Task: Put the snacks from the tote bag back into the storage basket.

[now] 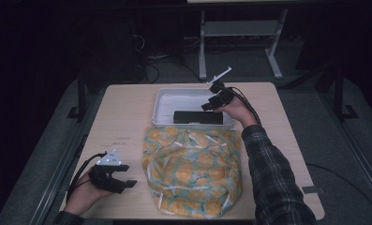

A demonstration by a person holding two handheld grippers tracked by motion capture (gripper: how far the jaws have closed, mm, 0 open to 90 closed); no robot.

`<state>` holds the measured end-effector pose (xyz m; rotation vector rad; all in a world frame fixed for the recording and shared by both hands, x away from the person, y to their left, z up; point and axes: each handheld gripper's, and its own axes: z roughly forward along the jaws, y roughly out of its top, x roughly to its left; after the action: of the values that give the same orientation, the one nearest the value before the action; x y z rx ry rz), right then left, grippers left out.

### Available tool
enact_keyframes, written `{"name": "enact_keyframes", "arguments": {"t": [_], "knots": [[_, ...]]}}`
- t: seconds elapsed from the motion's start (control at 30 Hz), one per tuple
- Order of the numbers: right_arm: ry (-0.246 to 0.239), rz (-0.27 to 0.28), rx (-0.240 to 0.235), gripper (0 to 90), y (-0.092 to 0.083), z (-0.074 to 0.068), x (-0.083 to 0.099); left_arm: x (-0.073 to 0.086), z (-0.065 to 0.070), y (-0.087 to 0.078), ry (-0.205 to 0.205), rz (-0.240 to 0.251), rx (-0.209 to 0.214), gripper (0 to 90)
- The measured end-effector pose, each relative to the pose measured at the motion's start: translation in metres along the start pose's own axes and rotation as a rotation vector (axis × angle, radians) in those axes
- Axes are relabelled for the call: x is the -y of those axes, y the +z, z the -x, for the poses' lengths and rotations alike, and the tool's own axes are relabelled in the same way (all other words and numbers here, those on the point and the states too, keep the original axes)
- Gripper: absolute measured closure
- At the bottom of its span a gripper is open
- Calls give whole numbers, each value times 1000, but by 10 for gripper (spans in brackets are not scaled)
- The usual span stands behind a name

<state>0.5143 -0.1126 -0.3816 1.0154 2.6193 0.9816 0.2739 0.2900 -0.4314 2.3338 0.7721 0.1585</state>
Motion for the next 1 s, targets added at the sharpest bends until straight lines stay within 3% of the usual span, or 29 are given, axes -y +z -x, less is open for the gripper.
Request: {"name": "enact_keyframes", "arguments": {"t": [0.07, 0.17, 0.23, 0.67, 0.9, 1.0], "knots": [[2, 5, 16, 375, -8, -4, 5, -1, -3, 0, 13, 9, -2, 290], [-7, 30, 25, 368, -20, -11, 18, 0, -5, 1, 17, 9, 3, 277], [-13, 34, 35, 354, -27, -16, 26, -1, -4, 1, -2, 23, 6, 264], [-25, 61, 80, 294, -52, -42, 81, -3, -7, -3, 2, 38, -19, 232], [-12, 72, 54, 266, -62, -60, 107, -2, -9, -4, -6, 46, -24, 231], [-30, 78, 63, 262, -71, -68, 116, -1, -10, -5, -8, 40, -26, 231]]}}
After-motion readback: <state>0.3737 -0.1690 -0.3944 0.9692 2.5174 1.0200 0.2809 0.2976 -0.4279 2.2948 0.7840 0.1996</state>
